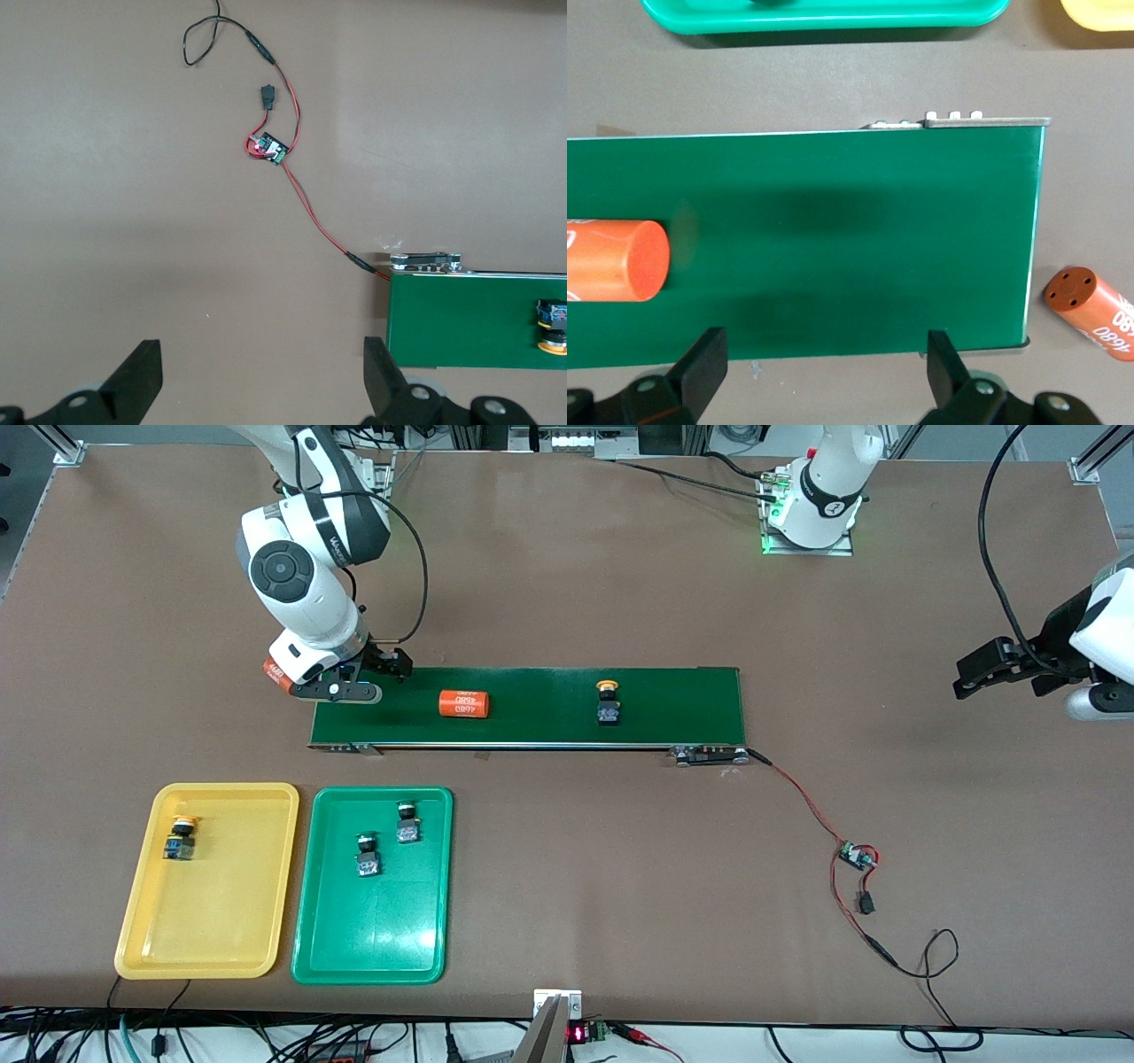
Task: Sort buttons by color to trays
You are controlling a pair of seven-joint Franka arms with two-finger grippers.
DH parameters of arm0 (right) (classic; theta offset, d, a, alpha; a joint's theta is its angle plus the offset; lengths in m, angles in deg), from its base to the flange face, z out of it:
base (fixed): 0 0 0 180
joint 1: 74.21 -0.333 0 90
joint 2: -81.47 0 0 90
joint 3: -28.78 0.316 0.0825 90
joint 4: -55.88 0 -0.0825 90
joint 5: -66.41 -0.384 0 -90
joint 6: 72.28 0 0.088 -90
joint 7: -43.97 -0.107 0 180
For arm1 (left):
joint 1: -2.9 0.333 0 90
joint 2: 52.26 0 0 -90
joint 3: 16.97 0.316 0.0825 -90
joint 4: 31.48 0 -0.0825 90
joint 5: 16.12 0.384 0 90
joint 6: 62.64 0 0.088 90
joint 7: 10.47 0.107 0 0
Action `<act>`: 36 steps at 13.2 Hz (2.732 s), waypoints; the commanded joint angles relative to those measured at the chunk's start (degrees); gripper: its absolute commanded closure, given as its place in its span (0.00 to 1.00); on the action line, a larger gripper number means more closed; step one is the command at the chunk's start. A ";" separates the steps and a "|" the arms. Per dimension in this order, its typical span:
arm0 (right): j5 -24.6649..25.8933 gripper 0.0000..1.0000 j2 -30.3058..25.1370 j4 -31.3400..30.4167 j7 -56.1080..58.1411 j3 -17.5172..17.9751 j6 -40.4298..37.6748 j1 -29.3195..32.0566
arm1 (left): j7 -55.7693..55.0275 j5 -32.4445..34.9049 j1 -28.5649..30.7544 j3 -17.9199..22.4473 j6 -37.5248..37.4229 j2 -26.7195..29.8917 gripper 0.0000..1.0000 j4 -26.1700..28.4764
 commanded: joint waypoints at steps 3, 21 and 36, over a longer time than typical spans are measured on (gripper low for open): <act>0.66 0.00 1.80 2.32 -0.22 -0.07 0.25 -0.38 | 1.18 1.23 -1.14 0.78 -1.33 1.87 0.00 -0.16; -0.92 0.00 9.89 12.26 -6.89 0.10 1.74 -6.78 | 1.18 0.71 2.20 -2.30 -0.98 2.49 0.00 0.55; -3.03 0.00 16.57 18.67 -11.56 -0.07 3.24 -13.03 | 5.21 0.88 2.73 -2.47 -3.53 2.84 0.00 0.46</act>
